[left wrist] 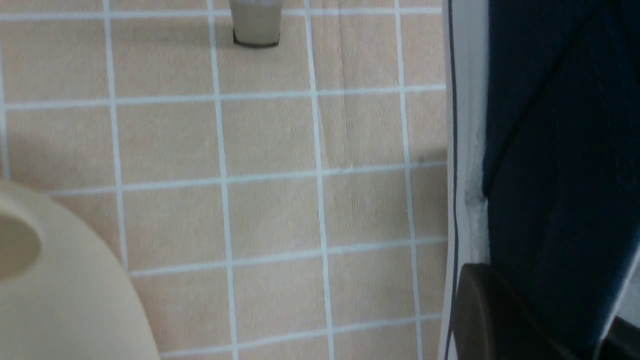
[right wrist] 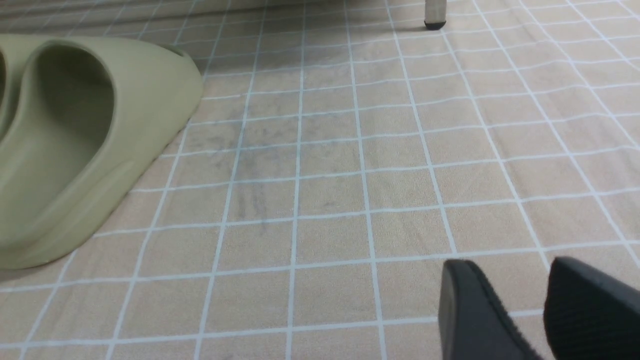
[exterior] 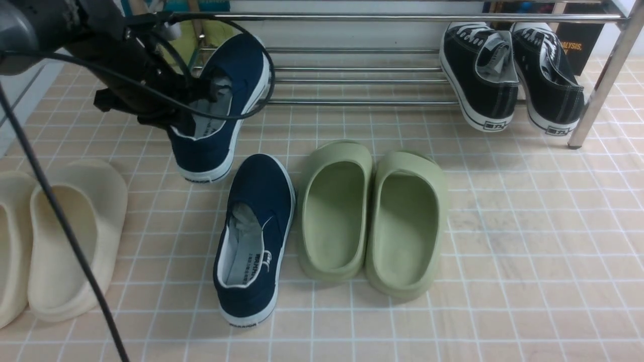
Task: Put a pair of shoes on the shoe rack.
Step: Use the left arm to put a shoe into the shoe rack
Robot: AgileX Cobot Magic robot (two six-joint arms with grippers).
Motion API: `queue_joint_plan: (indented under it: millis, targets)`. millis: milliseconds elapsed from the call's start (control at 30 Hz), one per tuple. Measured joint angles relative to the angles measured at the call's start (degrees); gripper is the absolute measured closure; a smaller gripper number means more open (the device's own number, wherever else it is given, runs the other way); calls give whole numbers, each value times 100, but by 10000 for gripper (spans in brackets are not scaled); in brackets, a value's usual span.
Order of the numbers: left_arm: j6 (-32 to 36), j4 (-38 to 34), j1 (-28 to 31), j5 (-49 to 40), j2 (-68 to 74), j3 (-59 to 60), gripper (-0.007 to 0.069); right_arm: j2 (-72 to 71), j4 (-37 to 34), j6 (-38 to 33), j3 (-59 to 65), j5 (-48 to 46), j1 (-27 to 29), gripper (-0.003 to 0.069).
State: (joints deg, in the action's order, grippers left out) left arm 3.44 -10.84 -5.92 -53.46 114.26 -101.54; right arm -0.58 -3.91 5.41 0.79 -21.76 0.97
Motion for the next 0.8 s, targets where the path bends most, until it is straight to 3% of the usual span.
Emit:
queue_joint_plan:
  millis: [267, 500, 800]
  targets:
    - [-467, 188, -155, -282, 891, -1273, 586, 0, 0, 0, 0, 0, 0, 422]
    - [-1093, 1275, -632, 528, 981, -1474, 588, 0, 0, 0, 0, 0, 0, 422]
    - [-2016, 2130, -678, 1355, 1213, -1496, 588, 0, 0, 0, 0, 0, 0, 422]
